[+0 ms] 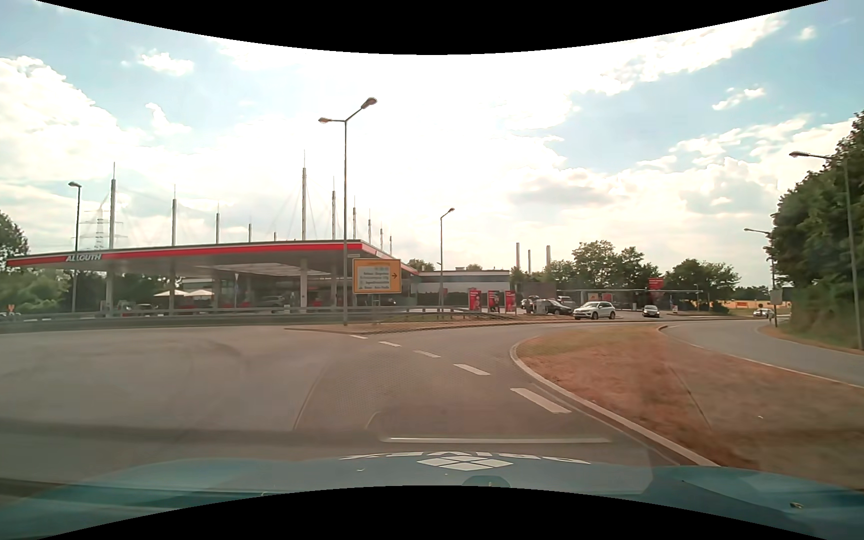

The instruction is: Follow the waypoints while adhering to traffic rules and regulations

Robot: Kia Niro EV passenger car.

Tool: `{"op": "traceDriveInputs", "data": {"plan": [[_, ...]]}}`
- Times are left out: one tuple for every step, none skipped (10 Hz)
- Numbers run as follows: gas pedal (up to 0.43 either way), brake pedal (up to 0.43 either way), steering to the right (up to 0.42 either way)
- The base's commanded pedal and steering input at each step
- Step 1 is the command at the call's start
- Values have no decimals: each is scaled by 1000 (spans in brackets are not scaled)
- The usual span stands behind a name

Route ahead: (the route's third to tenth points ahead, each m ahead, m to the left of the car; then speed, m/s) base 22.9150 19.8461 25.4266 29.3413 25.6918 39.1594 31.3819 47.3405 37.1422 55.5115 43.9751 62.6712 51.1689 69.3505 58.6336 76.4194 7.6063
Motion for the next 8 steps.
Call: {"op": "traceDriveInputs", "data": {"plan": [[197,0,-150],[197,0,-150],[197,0,-150],[189,0,-154],[189,0,-155],[189,0,-157],[189,0,-163],[189,0,-165]]}}
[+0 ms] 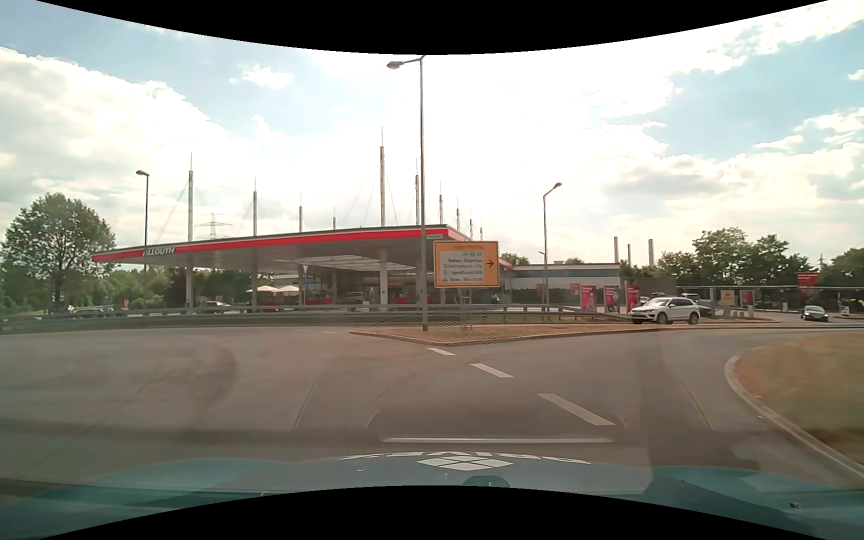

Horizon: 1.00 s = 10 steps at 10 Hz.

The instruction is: Follow the waypoints while adhering to traffic rules and regulations

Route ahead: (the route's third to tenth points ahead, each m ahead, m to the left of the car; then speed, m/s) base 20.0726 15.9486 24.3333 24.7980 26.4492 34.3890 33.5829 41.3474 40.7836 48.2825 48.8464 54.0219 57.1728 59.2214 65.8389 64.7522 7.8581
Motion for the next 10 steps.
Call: {"op": "traceDriveInputs", "data": {"plan": [[189,0,-164],[177,0,-163],[169,0,-164],[169,0,-164],[157,0,-166],[157,0,-168],[157,0,-168],[157,0,-168],[169,0,-168],[169,0,-169]]}}
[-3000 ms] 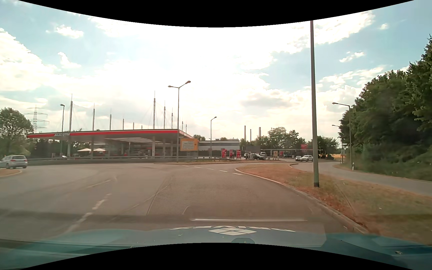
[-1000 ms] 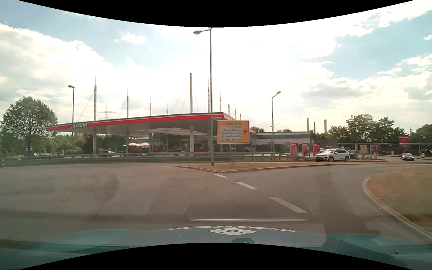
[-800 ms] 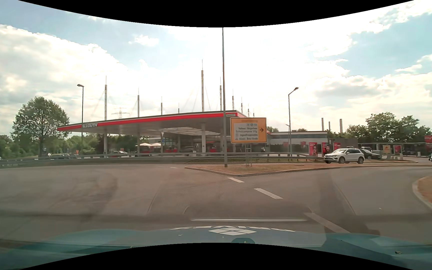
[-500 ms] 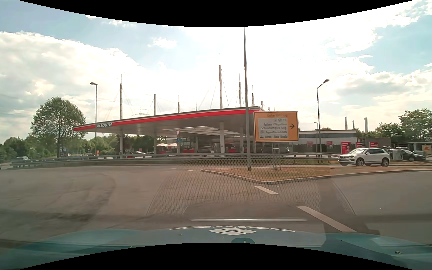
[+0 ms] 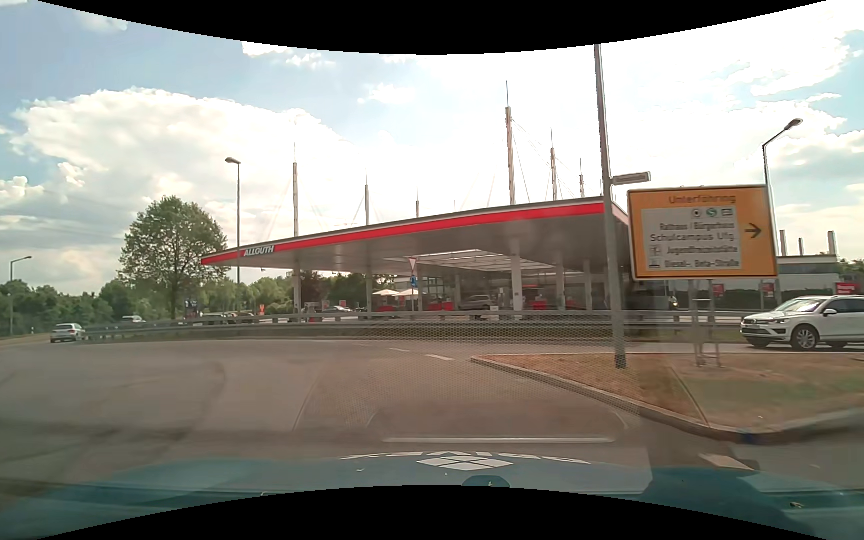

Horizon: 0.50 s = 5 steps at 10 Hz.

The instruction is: Follow the waypoints while adhering to traffic rules and regulations

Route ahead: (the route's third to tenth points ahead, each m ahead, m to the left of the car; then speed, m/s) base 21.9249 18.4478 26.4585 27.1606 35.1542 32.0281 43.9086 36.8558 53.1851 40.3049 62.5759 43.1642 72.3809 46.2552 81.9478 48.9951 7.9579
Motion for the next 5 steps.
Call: {"op": "traceDriveInputs", "data": {"plan": [[169,0,-172],[169,0,-174],[169,0,-175],[169,0,-178],[169,0,-180]]}}
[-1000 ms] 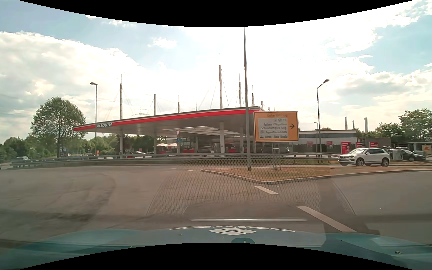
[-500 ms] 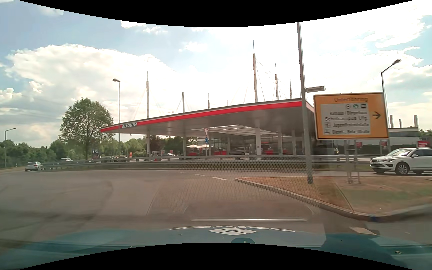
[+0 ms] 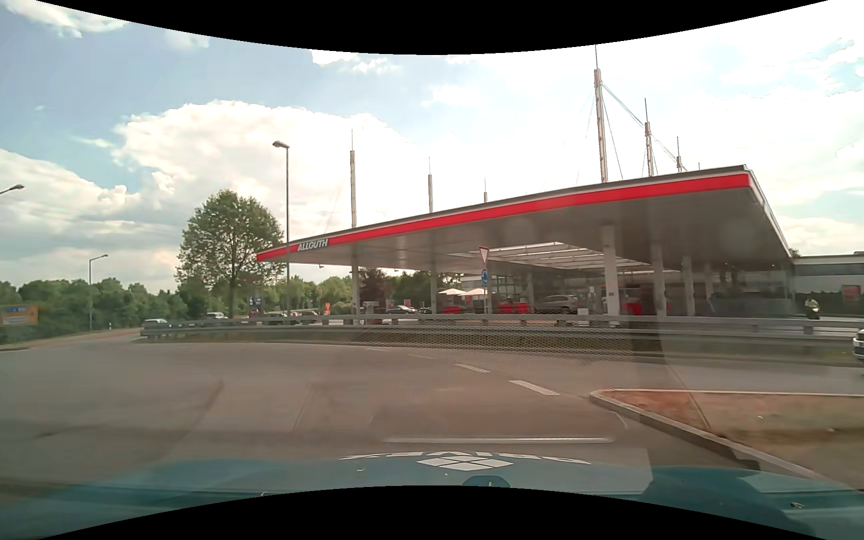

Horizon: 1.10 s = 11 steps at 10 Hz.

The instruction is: Follow the waypoints while adhering to traffic rules and regulations

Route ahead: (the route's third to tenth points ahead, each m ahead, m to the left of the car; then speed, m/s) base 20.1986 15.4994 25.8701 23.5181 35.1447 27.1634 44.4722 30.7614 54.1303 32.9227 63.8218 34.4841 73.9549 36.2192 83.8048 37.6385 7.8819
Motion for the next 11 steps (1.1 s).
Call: {"op": "traceDriveInputs", "data": {"plan": [[169,0,-180],[177,0,-180],[177,0,-180],[177,0,-180],[177,0,-180],[177,0,-181],[177,0,-183],[177,0,-185],[177,0,-186],[177,0,-186],[177,0,-186]]}}
